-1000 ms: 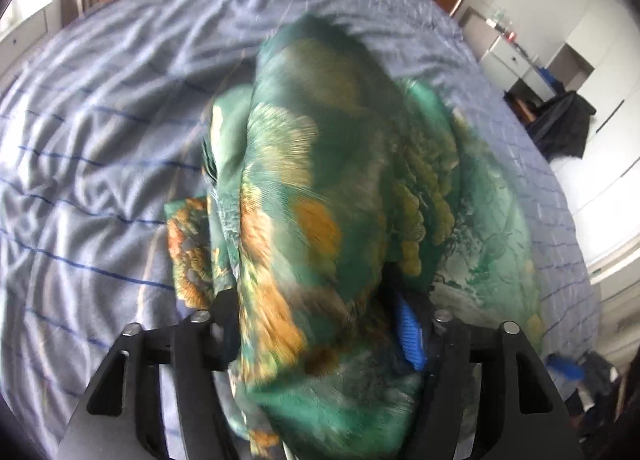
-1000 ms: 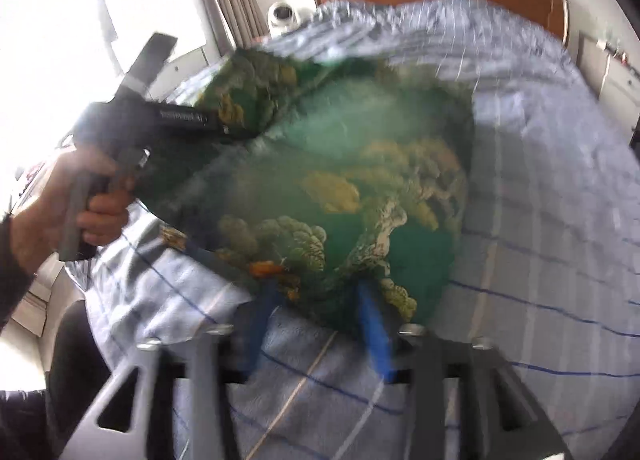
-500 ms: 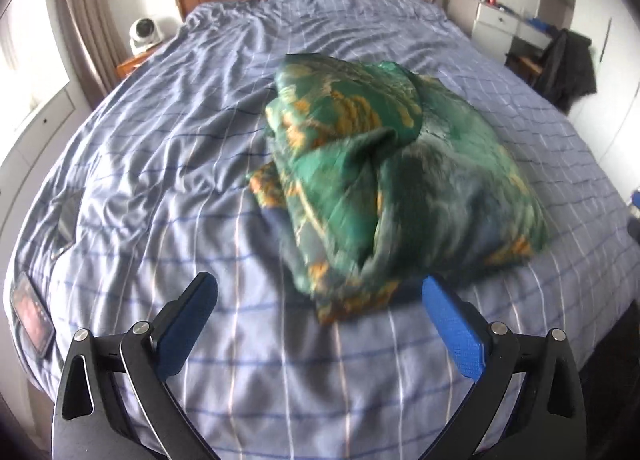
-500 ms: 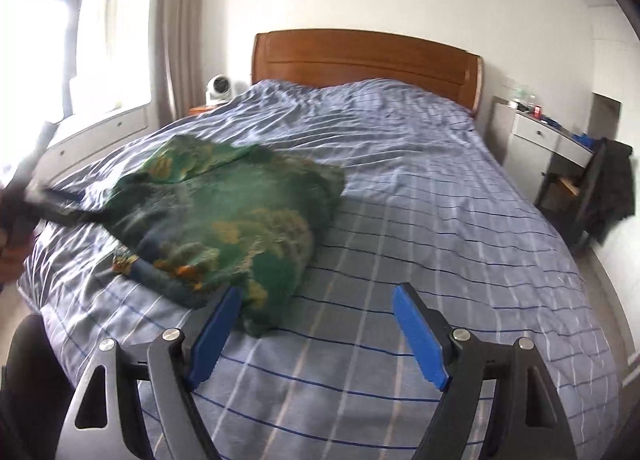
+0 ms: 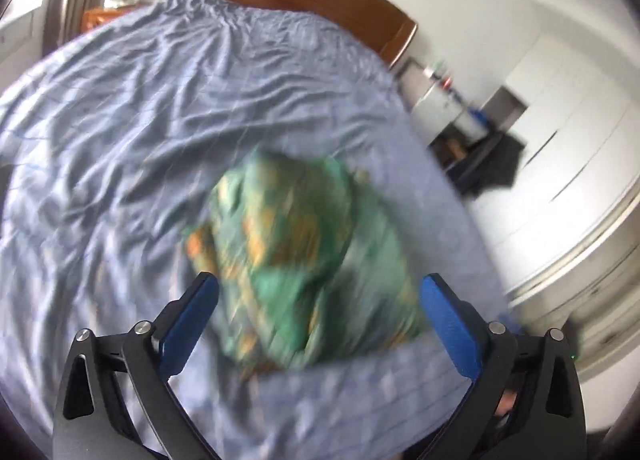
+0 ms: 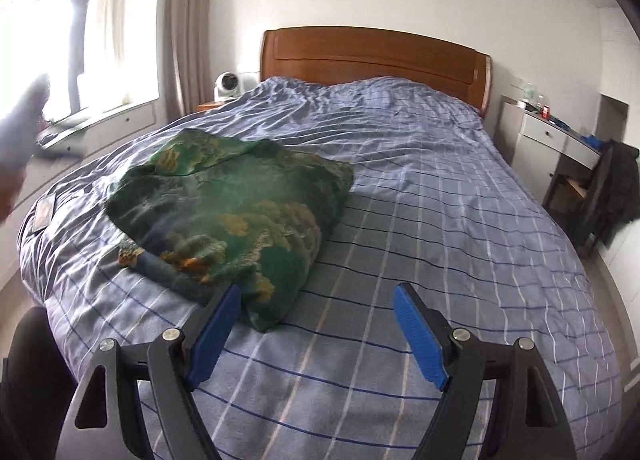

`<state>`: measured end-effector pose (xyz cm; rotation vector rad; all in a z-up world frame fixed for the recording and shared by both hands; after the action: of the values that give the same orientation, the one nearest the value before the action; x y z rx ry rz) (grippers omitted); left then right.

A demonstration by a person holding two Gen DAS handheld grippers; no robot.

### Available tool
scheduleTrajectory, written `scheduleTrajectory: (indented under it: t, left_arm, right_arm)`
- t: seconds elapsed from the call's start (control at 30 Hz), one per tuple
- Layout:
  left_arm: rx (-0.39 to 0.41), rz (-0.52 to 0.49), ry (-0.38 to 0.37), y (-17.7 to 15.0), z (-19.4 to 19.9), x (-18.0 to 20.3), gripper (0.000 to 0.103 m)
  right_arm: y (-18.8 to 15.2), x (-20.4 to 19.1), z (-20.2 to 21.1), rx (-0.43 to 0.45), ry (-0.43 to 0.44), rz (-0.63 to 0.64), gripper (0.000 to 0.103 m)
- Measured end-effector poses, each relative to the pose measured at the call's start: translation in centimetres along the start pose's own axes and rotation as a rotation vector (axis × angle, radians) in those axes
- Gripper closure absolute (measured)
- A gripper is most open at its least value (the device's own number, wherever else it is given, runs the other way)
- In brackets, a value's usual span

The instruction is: Fold large clothes

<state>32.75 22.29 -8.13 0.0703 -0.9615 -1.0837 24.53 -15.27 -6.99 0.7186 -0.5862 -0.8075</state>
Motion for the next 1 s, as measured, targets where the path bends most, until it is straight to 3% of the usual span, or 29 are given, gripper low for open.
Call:
scheduleTrajectory:
  t: [0.1,0.2,0.33,0.53,0.73,0.87,0.9,1.0]
  left_arm:
    - [-0.081,0.066,0.003,2.2,-4.1,-1.2,0.002]
    - [-0.165,0.092,0.113,1.6,-9.2,-3.9,0.002]
    - [-0.223,0.078,0.281,-0.6,-13.0,-8.1,0.001]
    - [-0.277,0.225,0.175,-2.3,-15.5,-11.4,0.000]
    - [-0.328,0.284,0.049,-3.1,-17.9,-12.3,0.000]
    - [-0.337,0.283,0.008,-3.0,-18.4,-13.1,0.000]
    - [-0.339,0.285,0.000,-3.0,-18.5,-13.3,0.000]
    - [-0.337,0.294,-0.021,-3.0,-19.3,-13.9,0.000]
  right_arm:
    - [0.9,-1.0,-0.1,0.012,0.027,0.009,0.022]
    - [1.6,-1.3,-0.3,0.018,0.043,0.013,0.022]
    - [1.9,-0.6,-1.5,0.004,0.066,-0.017,0.022]
    - [2.8,1.5,-5.5,-0.040,0.148,-0.099,0.022]
    - [2.2,3.9,-14.8,-0.194,0.411,-0.276,0.022]
    - [0.0,2.7,-21.1,-0.303,0.712,-0.482,0.022]
    - [-0.4,2.4,-22.2,-0.308,0.760,-0.546,0.017]
    - [-0.1,1.5,-24.5,-0.312,0.795,-0.623,0.015]
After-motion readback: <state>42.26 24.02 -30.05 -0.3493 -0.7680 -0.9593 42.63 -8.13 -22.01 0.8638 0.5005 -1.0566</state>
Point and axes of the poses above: each gripper's, at about its wrist camera, not at the fingertips, and z roughly against the way its jaws point, x to its right, y to its top, the point moved 7 cm from there along -z, roughly the way its jaws point, and after that the axes turned 11 degrees about z, right-handed, at the moved point
